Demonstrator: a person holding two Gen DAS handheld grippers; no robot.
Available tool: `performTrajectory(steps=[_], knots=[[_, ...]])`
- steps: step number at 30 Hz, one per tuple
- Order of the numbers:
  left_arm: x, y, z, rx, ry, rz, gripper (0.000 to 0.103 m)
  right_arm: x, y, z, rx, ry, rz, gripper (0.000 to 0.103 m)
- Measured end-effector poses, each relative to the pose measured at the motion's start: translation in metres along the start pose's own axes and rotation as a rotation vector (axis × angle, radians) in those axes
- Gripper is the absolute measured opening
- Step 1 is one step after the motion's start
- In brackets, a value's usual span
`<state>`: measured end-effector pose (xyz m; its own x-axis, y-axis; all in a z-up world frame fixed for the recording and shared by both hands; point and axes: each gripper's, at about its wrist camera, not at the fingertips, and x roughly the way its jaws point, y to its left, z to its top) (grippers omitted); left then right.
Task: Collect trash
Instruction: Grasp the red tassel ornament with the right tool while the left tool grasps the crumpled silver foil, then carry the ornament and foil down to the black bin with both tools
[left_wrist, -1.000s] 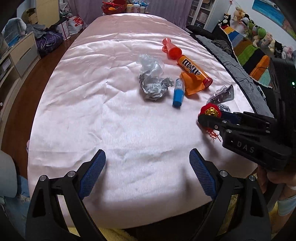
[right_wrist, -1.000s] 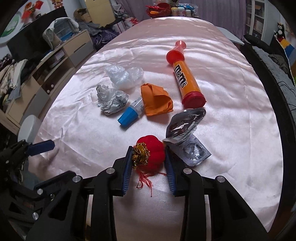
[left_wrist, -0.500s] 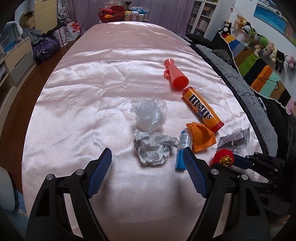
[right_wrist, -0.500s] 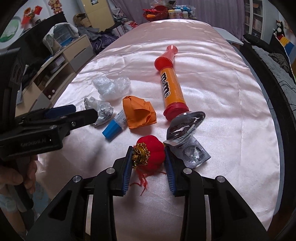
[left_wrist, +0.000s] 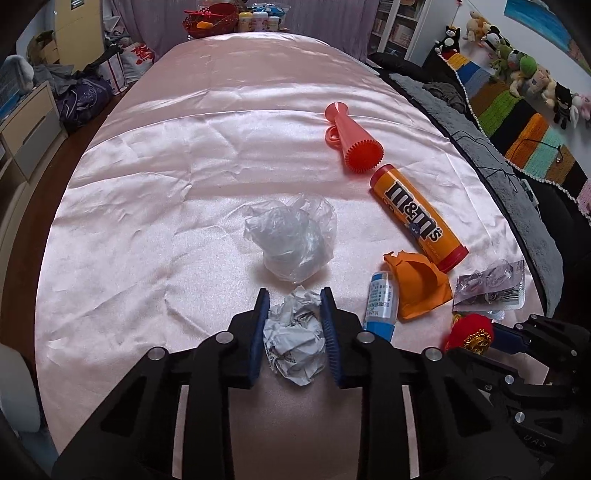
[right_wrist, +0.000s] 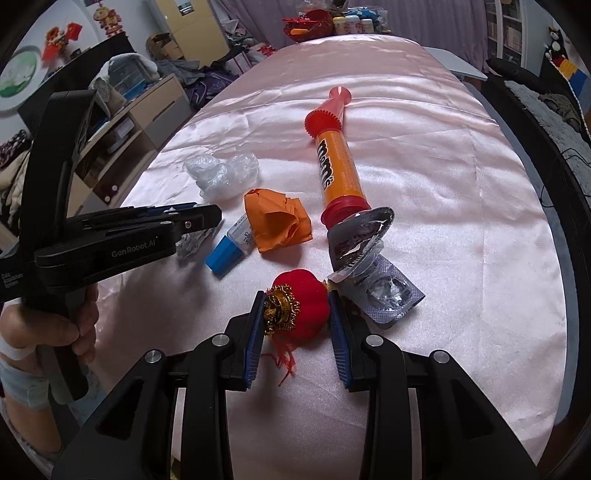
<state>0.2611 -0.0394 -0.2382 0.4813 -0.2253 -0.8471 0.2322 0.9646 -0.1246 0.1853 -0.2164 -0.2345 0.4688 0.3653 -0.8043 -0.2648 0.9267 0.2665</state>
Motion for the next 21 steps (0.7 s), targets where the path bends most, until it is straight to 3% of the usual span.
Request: performTrajectory(steps=[6,21], knots=[[-0.018,0.002,-0.023,-0.01,0.017,0.0,0.017,-0.008,0.01,-0.005,-0.02,-0.006,0.01,0.034],[-0.112,-0.017,-0.117,-0.037,-0.025,-0.05,0.017,-0.067,0.051,-0.054,-0.059,-0.035,-0.018,0.034]])
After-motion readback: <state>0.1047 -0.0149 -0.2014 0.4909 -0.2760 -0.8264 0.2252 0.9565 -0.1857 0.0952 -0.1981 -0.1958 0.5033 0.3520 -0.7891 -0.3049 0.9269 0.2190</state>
